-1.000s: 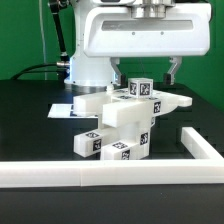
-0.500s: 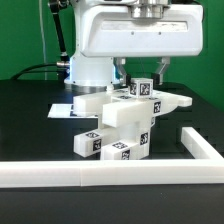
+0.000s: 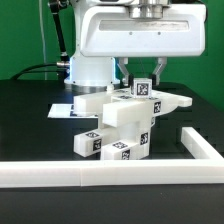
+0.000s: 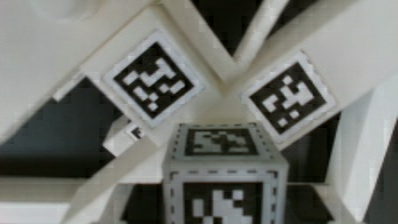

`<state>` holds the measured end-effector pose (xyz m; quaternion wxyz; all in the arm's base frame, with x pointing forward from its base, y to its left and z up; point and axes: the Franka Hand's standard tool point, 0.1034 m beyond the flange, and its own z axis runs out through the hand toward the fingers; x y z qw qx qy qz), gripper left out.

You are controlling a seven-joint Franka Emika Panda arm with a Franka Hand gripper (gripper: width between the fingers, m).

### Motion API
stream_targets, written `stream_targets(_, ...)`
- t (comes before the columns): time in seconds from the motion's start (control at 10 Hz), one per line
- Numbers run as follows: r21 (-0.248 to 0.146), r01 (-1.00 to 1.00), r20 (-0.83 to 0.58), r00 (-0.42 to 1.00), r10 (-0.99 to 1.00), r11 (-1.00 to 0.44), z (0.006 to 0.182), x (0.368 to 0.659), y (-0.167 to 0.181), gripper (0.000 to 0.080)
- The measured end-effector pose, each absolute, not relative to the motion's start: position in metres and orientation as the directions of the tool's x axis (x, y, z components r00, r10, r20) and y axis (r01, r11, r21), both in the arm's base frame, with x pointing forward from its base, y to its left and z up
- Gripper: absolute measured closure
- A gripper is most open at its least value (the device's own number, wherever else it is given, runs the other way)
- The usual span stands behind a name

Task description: Assemble chair

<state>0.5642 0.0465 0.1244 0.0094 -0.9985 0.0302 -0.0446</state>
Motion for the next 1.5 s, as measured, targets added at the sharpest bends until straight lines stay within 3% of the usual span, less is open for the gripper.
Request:
stream_targets(0.5,-0.067,-0.477,0.067,0.874,-0.481,-0.876,0.1238,0.5646,0.0432,0.0515)
stream_targets(1.2,-0.098,-0.849,0.014,0.52,-0.854,-0.519,0.1233,0.5649,0.0428,0.0515)
stream_targets(1.3,-0.099,-0.873,0.008,0.48,-0.877,-0.478,0.1231,0.5647,0.0437,0.0487)
stream_targets(1.4,-0.099,-0.873,0.008,0.48,-0.877,-0.478,0.1231,0.5647,0.0438,0.0353)
stream_targets(1.5,-0.099,-0.869,0.009,0.486,-0.874,-0.484,0.123,0.5647,0.0438,0.0353)
